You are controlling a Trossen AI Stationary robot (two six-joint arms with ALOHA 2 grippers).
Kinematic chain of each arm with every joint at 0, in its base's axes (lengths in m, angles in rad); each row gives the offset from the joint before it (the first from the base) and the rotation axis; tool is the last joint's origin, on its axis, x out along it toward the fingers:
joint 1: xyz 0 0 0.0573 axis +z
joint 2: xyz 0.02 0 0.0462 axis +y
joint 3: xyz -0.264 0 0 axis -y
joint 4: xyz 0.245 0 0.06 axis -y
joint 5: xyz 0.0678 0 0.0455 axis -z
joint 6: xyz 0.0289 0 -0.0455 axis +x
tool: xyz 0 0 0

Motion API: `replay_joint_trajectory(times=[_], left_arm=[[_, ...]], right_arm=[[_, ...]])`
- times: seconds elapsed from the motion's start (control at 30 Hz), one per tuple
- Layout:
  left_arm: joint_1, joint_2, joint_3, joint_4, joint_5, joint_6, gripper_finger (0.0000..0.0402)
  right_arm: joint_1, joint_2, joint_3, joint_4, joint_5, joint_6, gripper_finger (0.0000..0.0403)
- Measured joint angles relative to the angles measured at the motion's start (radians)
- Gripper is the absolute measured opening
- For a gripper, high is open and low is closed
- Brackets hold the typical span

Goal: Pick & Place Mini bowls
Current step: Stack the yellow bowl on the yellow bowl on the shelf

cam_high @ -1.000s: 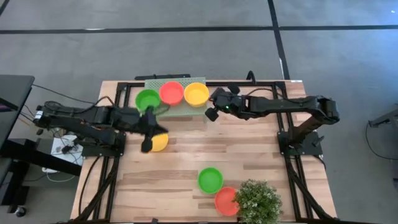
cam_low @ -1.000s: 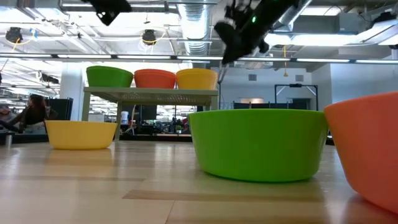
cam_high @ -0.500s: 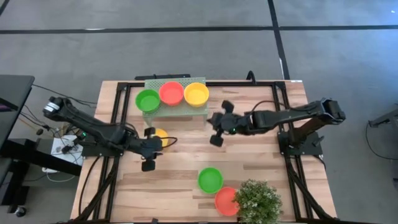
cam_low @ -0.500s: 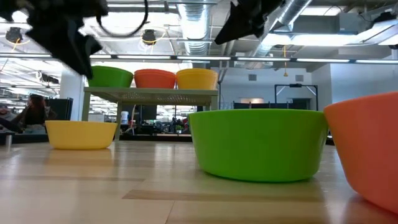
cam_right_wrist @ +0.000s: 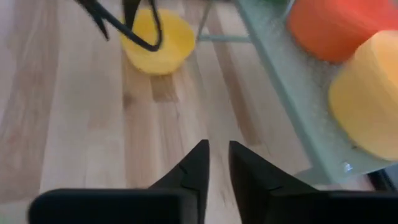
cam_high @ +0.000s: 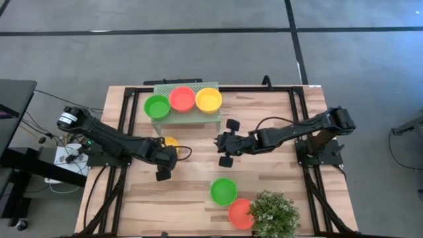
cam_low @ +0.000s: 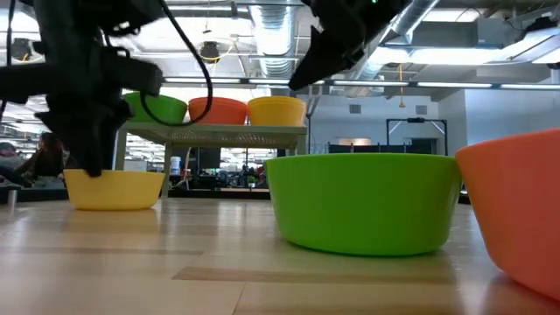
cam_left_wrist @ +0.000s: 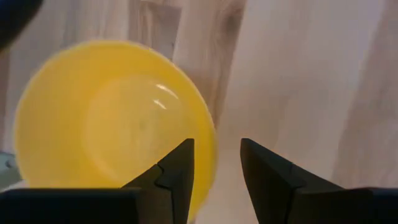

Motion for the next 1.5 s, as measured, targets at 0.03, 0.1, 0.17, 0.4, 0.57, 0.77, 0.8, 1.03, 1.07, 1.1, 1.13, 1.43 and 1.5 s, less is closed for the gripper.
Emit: replay_joint_trajectory(times=[0.03,0.1,0.17,0.4,0.57,0.77,0.8,1.03,1.07,1.1,1.13,1.43,1.5], left_arm=[[0.006,0.014,0.0,-0.005,0.011,0.002,0.0132],[0.009,0.035,0.0,-0.005,0.035,0.033,0.0132],[0.006,0.048,0.0,-0.014,0.035,0.068,0.0128],[0.001,0.015,0.0,0.015,0.009,0.176,0.0027],[-0.056,-0.061,0.0,0.062,0.011,0.224,0.0009],[-0.148,-0.136,0.0,0.182,0.012,0.374,0.0006],[-0.16,-0.142,0.0,0.194,0.014,0.404,0.0006],[-0.185,-0.141,0.0,0.221,0.072,0.478,0.0007],[-0.185,-0.141,0.0,0.222,0.086,0.478,0.0007],[-0.185,-0.141,0.0,0.224,0.093,0.478,0.0007],[-0.185,-0.141,0.0,0.227,0.1,0.478,0.0007],[-0.177,-0.141,0.0,0.277,0.12,0.602,0.0007],[-0.167,-0.141,0.0,0.277,0.127,0.608,0.0007]], right_arm=[[-0.001,0.01,0.0,0.01,-0.005,-0.014,0.007],[-0.002,0.021,0.001,0.016,-0.01,-0.054,0.0088],[0.001,0.034,0.001,0.033,-0.014,-0.1,0.0105],[0.002,0.077,0.001,0.082,-0.16,-0.199,0.0144],[0.001,0.137,0.001,0.168,-0.299,-0.274,0.0147],[0.009,0.22,0.045,0.257,-0.332,-0.467,0.0137],[0.009,0.235,0.065,0.257,-0.336,-0.488,0.0135],[0.007,0.326,0.22,0.207,-0.456,-0.588,0.0127],[0.007,0.34,0.245,0.198,-0.47,-0.598,0.0126],[0.007,0.35,0.264,0.177,-0.481,-0.604,0.0126],[0.007,0.36,0.283,0.153,-0.493,-0.612,0.0125],[0.0,0.441,0.393,0.044,-0.537,-0.657,0.0121],[-0.003,0.442,0.396,0.037,-0.546,-0.68,0.0121]])
